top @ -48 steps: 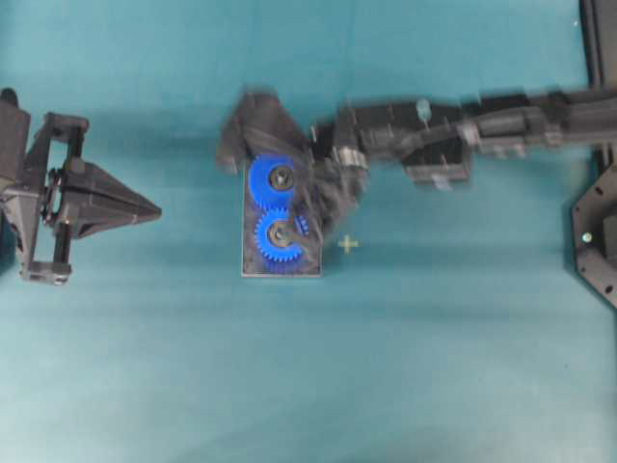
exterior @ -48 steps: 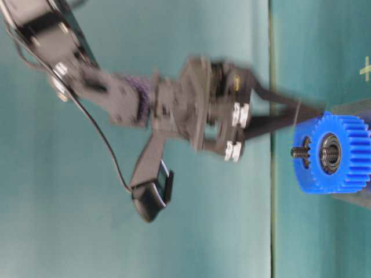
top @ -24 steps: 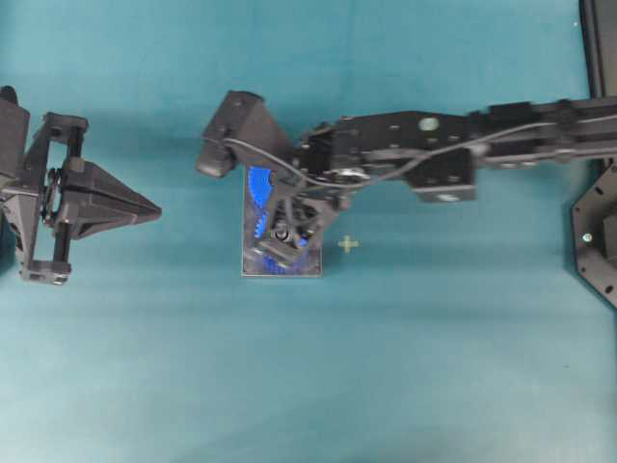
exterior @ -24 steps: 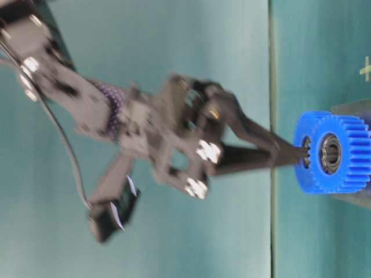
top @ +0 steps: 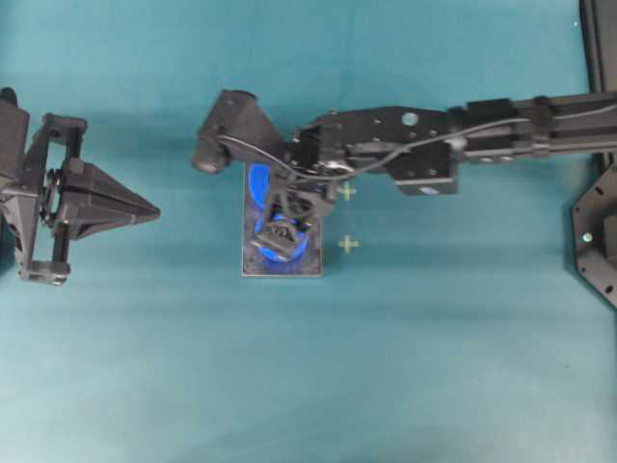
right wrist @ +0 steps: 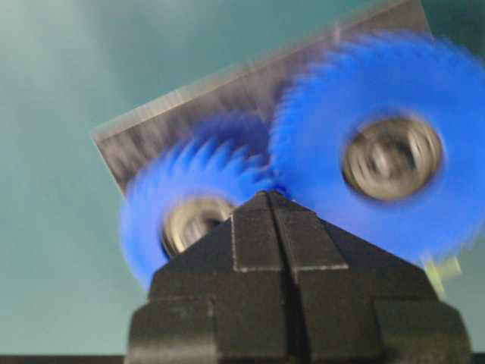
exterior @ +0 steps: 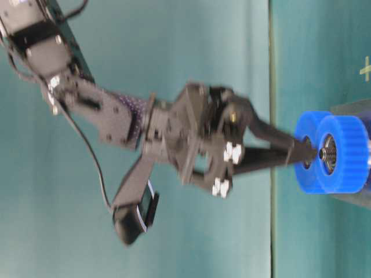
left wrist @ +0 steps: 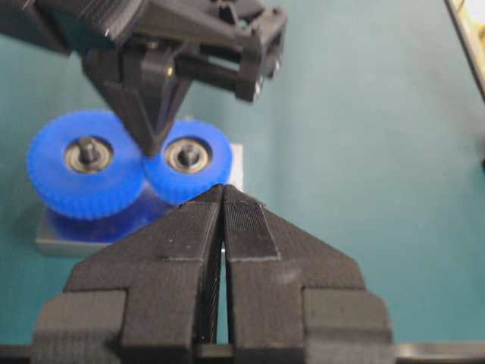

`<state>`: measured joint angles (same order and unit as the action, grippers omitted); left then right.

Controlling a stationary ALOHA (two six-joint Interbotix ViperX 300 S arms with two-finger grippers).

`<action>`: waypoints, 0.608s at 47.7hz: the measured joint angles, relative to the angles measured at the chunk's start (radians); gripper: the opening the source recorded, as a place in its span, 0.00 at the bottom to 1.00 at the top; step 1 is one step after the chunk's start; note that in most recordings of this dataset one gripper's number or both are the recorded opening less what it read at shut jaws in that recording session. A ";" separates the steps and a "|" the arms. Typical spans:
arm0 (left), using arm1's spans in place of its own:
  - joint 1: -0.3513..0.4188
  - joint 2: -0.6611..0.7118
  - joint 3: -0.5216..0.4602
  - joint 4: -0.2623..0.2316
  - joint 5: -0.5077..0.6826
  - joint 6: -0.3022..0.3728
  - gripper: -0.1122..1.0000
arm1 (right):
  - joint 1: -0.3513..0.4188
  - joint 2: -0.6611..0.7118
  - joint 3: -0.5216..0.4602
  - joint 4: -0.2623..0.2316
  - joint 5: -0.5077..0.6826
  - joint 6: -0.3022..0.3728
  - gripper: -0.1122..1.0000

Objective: Fit the small gear onto the shaft.

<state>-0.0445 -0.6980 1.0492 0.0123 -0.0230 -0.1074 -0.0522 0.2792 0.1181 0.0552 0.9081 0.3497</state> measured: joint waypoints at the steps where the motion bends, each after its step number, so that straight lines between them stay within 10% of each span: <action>1: 0.002 0.000 0.000 -0.002 0.000 0.000 0.10 | 0.000 -0.006 0.008 0.003 0.002 0.000 0.09; 15: 0.002 -0.026 0.009 0.000 0.000 -0.002 0.10 | 0.080 -0.067 0.058 0.048 0.080 0.012 0.09; 29: 0.003 -0.041 0.015 -0.002 0.002 -0.002 0.10 | 0.012 -0.038 -0.055 -0.018 0.031 0.009 0.09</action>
<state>-0.0414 -0.7394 1.0646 0.0107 -0.0215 -0.1089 -0.0399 0.2408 0.0629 0.0368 0.9388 0.3590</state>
